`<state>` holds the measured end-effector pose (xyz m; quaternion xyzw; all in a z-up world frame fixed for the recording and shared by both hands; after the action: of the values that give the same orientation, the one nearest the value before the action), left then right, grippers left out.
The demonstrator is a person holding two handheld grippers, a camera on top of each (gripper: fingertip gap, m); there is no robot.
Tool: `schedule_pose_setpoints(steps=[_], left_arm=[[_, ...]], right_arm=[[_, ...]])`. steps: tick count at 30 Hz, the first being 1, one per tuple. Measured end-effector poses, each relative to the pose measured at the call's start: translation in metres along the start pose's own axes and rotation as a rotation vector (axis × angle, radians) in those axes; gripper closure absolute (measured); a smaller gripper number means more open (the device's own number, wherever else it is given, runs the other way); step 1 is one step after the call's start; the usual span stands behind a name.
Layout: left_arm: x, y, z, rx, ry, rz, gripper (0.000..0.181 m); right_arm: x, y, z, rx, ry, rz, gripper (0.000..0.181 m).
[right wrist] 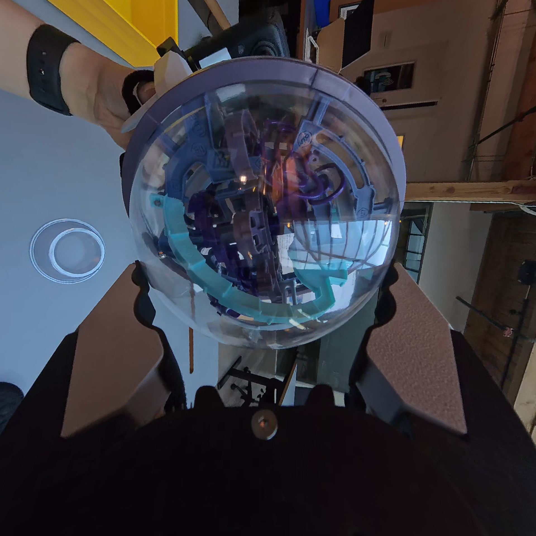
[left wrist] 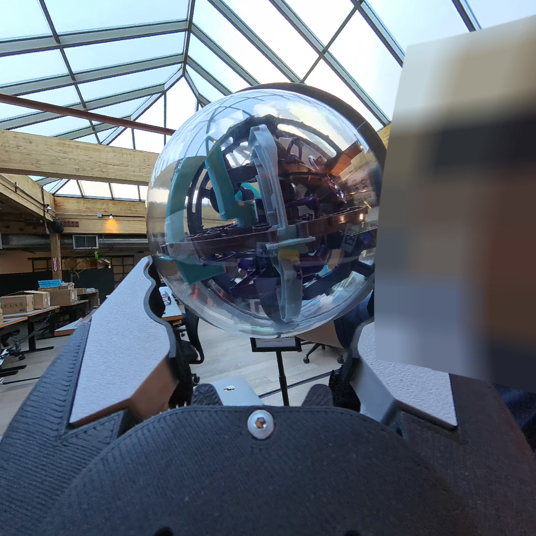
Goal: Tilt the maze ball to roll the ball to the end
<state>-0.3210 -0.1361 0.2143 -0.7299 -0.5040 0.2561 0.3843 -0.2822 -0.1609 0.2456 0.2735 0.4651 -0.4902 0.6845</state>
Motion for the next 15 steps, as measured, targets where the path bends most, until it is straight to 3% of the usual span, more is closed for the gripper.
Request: schedule_pose_setpoints(steps=[1, 15], left_arm=[[0.0, 0.001, -0.001, -0.002, 0.005, 0.006, 0.037], [0.007, 0.02, -0.008, -0.035, 0.064, 0.119, 0.038]], right_arm=[[0.001, 0.001, 0.0, 0.007, -0.005, 0.0, 0.025], [0.008, 0.013, 0.003, 0.071, -0.09, -0.04, 0.025]])
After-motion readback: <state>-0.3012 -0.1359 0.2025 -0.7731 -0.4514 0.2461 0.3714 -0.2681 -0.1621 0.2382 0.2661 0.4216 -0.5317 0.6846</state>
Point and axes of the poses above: each gripper's, where its closed fingertips meet, z back along the fingers, y out of its underside, x = y × z across the jaws, the point moved 2 cm from there along z, back along the fingers, and after that the axes turned 6 degrees about -y, right-handed, at the moved point
